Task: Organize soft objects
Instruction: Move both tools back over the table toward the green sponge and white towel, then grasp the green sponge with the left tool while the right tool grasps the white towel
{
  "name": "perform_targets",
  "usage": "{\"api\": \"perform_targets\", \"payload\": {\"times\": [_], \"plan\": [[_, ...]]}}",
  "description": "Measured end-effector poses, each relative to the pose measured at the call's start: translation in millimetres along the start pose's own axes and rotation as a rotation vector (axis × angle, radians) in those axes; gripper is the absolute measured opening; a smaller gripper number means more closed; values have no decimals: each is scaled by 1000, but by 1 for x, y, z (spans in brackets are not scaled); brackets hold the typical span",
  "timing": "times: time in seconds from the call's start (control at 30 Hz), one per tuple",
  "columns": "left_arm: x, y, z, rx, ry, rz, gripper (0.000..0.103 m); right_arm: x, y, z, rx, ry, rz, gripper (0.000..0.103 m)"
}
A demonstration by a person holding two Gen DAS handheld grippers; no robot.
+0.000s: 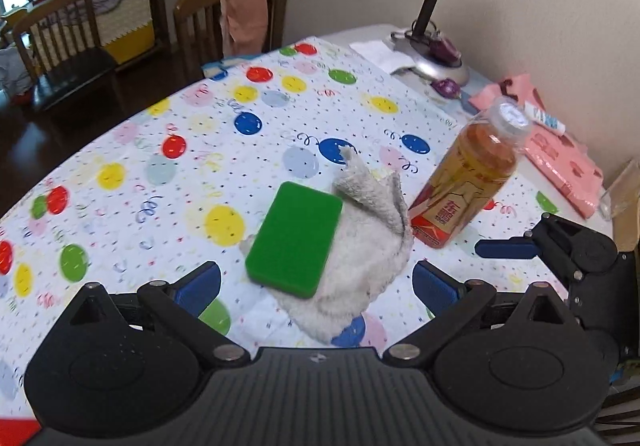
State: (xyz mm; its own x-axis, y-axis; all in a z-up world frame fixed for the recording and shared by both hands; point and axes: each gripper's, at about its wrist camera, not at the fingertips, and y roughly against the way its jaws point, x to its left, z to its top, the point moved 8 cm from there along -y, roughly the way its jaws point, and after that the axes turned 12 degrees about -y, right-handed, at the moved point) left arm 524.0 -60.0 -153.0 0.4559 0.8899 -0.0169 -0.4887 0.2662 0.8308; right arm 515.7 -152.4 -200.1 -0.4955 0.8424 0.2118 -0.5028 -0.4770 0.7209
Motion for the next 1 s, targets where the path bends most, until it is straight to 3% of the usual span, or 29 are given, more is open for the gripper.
{"api": "perform_targets", "payload": {"times": [0.43, 0.77, 1.0], "plan": [[0, -88, 16, 152, -80, -58, 103, -13, -55, 0, 28, 33, -8, 102], [12, -131, 17, 204, -79, -31, 103, -1, -79, -4, 27, 118, -41, 101], [18, -147, 11, 222, -62, -12, 103, -10, -95, -8, 0, 20, -112, 97]]}}
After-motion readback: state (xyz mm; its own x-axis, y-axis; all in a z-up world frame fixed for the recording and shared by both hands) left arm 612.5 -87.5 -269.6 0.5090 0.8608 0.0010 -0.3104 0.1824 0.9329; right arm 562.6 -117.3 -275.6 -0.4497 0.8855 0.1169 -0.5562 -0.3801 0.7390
